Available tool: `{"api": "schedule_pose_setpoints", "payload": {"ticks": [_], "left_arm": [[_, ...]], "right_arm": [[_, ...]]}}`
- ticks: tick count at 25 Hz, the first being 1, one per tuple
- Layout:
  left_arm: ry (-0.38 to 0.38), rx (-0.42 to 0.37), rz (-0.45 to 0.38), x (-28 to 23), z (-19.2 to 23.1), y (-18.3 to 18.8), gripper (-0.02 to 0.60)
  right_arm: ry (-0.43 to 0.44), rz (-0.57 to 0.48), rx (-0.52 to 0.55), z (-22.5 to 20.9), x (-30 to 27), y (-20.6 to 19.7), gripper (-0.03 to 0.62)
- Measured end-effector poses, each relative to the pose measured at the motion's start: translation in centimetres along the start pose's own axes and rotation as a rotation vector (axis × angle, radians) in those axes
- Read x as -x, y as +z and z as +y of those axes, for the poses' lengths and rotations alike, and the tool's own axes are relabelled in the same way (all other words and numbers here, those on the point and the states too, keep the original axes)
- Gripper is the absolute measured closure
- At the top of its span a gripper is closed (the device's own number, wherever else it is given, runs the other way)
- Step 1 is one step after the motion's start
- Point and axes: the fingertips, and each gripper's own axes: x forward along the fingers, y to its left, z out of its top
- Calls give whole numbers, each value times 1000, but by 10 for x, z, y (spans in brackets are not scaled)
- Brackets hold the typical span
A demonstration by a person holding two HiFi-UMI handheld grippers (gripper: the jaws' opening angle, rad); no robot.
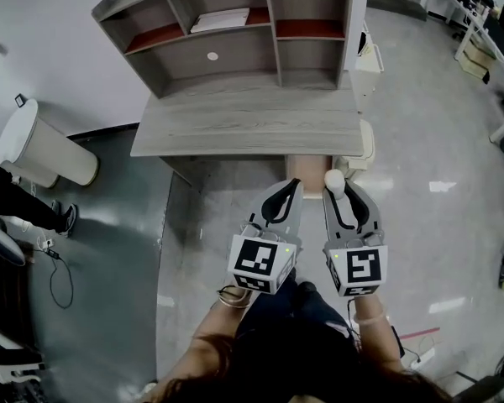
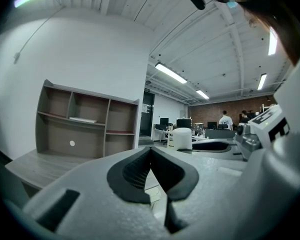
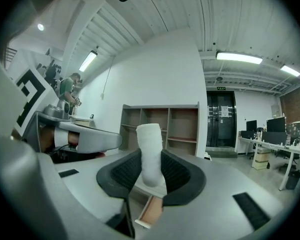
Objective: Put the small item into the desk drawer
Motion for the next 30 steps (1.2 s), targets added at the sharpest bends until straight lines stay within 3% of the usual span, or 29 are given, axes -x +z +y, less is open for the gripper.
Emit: {"api": "schedule_pose_setpoints", "payload": {"ticks": [9,18,30], "left_arm": [[-77,4,33,-36,33,-21,569],[-97,21,50,-66,48,-43,569],[-44,58,88,-106,61,-99,569]], "right_arm": [[-36,46,22,-7,-50,-18,481],[-20,106,82,-16,-80,-50,480],[52,184,118,-30,-108,-122,480]]}}
